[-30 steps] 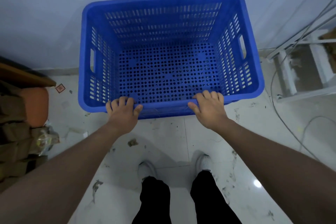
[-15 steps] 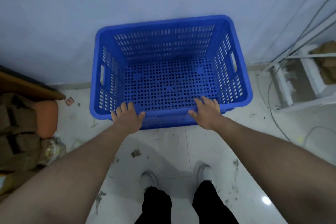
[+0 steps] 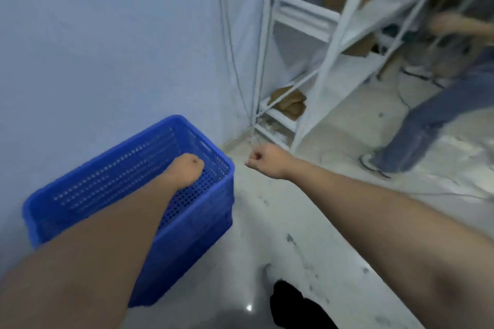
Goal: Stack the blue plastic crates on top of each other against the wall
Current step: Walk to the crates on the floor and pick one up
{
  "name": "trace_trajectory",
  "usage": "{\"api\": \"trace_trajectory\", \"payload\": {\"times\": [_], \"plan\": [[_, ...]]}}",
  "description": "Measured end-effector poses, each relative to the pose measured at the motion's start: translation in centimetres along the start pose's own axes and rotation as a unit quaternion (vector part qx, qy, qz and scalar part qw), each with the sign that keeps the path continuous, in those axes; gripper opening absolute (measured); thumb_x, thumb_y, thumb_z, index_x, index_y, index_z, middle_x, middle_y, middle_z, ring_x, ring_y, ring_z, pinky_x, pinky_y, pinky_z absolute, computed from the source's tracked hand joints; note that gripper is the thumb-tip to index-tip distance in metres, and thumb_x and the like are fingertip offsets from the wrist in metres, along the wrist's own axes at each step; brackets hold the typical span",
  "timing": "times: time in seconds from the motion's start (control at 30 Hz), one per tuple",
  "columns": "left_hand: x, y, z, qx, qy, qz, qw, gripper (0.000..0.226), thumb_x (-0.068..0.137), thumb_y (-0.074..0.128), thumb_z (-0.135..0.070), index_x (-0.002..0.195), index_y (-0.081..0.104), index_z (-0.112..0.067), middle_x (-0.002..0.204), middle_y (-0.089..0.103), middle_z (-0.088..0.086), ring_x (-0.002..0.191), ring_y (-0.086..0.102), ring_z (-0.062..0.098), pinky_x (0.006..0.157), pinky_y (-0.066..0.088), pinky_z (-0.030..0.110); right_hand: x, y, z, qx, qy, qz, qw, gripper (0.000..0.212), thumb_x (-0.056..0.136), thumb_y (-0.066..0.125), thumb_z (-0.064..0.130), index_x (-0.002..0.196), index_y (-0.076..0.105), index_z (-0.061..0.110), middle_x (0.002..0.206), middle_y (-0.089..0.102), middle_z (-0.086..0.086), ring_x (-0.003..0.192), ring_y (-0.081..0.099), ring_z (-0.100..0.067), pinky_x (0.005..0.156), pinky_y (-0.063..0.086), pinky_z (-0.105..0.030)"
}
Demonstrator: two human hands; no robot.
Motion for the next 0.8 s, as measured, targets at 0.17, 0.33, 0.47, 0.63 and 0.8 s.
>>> {"api": "trace_trajectory", "payload": {"times": [0.17, 0.33, 0.47, 0.63, 0.8], "plan": [[-1.7, 6.7, -14.2, 0.016, 0.134, 0.067, 0.989, 0.02, 0.091, 0.052, -0.015, 0.079, 0.063, -0.004, 0.082, 0.061, 0.016, 0.082, 0.057, 0.028, 0.073, 0.045, 0.029, -13.4, -4.1, -9.6, 0.056, 0.14, -0.107, 0.983, 0.03, 0.092, 0.056, 0.026, 0.094, 0.07, 0.0, 0.099, 0.072, -0.018, 0.095, 0.065, -0.034, 0.082, 0.051, -0.038], [-8.6, 18.2, -27.6, 0.049, 0.225, 0.177, 0.957, 0.029, 0.092, 0.049, -0.023, 0.095, 0.07, -0.004, 0.104, 0.063, 0.015, 0.101, 0.059, 0.029, 0.087, 0.047, 0.036, -28.7, -5.4, -19.9, 0.136, 0.27, -0.238, 0.923, 0.028, 0.091, 0.056, 0.021, 0.097, 0.07, -0.002, 0.099, 0.072, -0.019, 0.098, 0.064, -0.032, 0.084, 0.05, -0.035], [-16.5, 29.1, -36.5, 0.083, 0.284, 0.248, 0.923, 0.023, 0.088, 0.046, -0.028, 0.084, 0.059, -0.009, 0.084, 0.056, 0.015, 0.079, 0.049, 0.024, 0.062, 0.033, 0.029, -41.5, -4.0, -28.7, 0.226, 0.359, -0.311, 0.85, 0.024, 0.091, 0.057, 0.024, 0.099, 0.071, 0.005, 0.098, 0.068, -0.008, 0.098, 0.063, -0.027, 0.081, 0.048, -0.03], [-28.6, 44.6, -45.7, 0.152, 0.316, 0.35, 0.868, 0.02, 0.093, 0.045, -0.028, 0.088, 0.054, -0.01, 0.085, 0.053, 0.012, 0.075, 0.045, 0.023, 0.058, 0.031, 0.027, -59.2, -1.2, -39.2, 0.289, 0.434, -0.367, 0.77, 0.026, 0.093, 0.055, 0.024, 0.106, 0.069, 0.008, 0.102, 0.064, -0.004, 0.095, 0.058, -0.021, 0.08, 0.043, -0.027], [-42.3, 58.4, -53.5, 0.155, 0.323, 0.432, 0.828, 0.012, 0.091, 0.045, -0.02, 0.091, 0.051, -0.009, 0.089, 0.052, 0.012, 0.073, 0.043, 0.024, 0.055, 0.028, 0.025, -77.2, 2.3, -46.8, 0.327, 0.51, -0.414, 0.679, 0.018, 0.092, 0.051, 0.022, 0.077, 0.061, 0.017, 0.089, 0.063, -0.001, 0.084, 0.059, -0.018, 0.065, 0.044, -0.027]]}}
Point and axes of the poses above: each hand's wrist, its own x-axis towards the middle knuckle, its own y-axis out of the palm, z = x × y, the point moved 2 cm from there along x, towards the middle knuckle
